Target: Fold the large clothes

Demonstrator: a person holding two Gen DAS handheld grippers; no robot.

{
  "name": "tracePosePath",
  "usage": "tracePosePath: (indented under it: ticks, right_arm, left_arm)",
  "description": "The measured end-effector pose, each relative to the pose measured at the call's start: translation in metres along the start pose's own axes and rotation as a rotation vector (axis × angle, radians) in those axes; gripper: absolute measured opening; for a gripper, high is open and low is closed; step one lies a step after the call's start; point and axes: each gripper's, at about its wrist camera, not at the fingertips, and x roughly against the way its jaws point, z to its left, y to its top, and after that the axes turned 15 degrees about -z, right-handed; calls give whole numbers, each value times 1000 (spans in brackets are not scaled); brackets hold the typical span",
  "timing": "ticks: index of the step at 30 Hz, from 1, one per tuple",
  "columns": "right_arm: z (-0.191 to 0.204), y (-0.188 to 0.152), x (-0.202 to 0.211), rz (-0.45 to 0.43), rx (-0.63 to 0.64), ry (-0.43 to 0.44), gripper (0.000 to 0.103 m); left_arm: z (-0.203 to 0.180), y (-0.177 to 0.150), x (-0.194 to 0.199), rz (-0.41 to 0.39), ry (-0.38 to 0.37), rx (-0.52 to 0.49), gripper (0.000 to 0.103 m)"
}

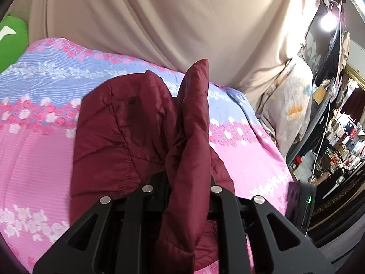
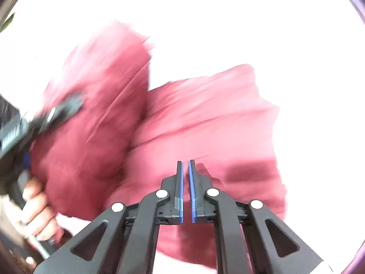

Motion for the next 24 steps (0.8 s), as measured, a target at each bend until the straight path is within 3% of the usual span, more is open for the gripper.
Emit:
tracePosePath:
  ticks: [2, 5, 12, 15, 19, 22, 24]
  right_arm:
    - [-30, 11, -2, -15, -47, -58, 10]
    - [-41, 15, -34, 51, -65, -21, 10]
    - [14, -1, -87, 144, 66, 29, 8]
    - [9, 1, -80, 143, 54, 34, 6]
    - [-29, 12, -30, 80, -32, -9, 7]
    - [-53, 12, 14, 13, -97, -24, 10]
    - [-61, 9, 33, -15, -112, -51, 16]
  left_arm:
    - [-6, -3, -7, 8, -2, -2, 15]
    - [-15, -4, -11, 9, 11, -12, 15]
    - [-60, -12, -34, 37, -7, -82, 15]
    - [-75, -31, -67, 108, 5, -106, 16]
    - [-71, -58, -109, 208, 37, -68, 18]
    - [-78, -72, -121, 212, 57, -96, 33]
    - [-86, -79, -127, 213, 49, -111, 62]
